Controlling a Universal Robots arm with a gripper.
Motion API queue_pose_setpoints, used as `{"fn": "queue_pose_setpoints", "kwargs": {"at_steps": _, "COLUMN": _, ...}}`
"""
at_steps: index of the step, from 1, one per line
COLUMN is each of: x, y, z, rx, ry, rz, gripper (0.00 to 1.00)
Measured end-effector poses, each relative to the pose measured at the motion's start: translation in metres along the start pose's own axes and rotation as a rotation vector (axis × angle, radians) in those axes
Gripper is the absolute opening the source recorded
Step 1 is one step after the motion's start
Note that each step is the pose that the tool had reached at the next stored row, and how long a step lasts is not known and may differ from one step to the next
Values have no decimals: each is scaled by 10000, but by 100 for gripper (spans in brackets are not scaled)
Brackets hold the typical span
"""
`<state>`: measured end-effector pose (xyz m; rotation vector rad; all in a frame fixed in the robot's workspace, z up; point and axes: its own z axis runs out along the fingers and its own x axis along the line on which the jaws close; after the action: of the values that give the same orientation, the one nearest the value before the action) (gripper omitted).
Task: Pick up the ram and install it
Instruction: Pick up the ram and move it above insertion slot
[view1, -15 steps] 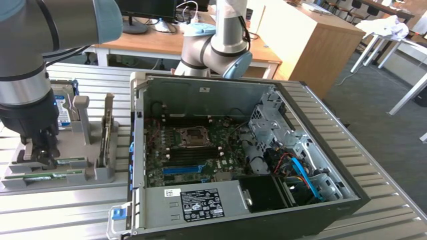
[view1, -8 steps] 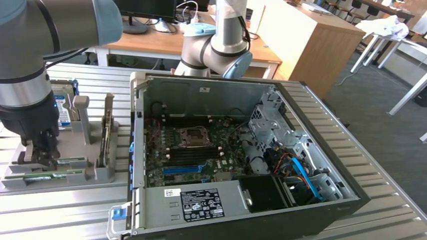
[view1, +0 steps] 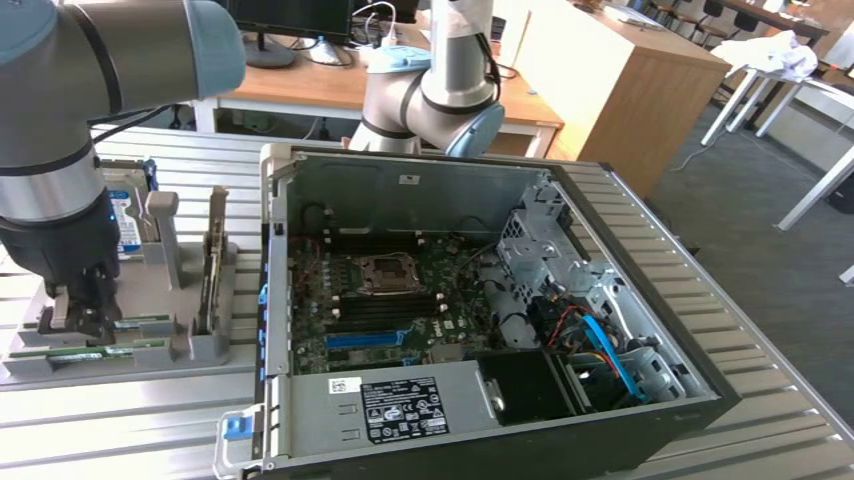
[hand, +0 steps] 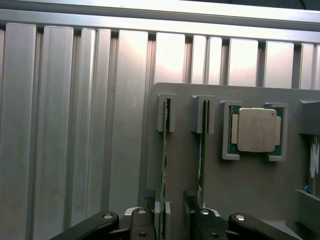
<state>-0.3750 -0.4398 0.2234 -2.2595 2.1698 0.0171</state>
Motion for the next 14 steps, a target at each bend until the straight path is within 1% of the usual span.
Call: {"fn": "queue_pose_setpoints", "kwargs": {"at_steps": 14, "x": 2, "y": 0, "z": 139, "rx": 0, "ry": 0, "rz": 1, "gripper": 36}}
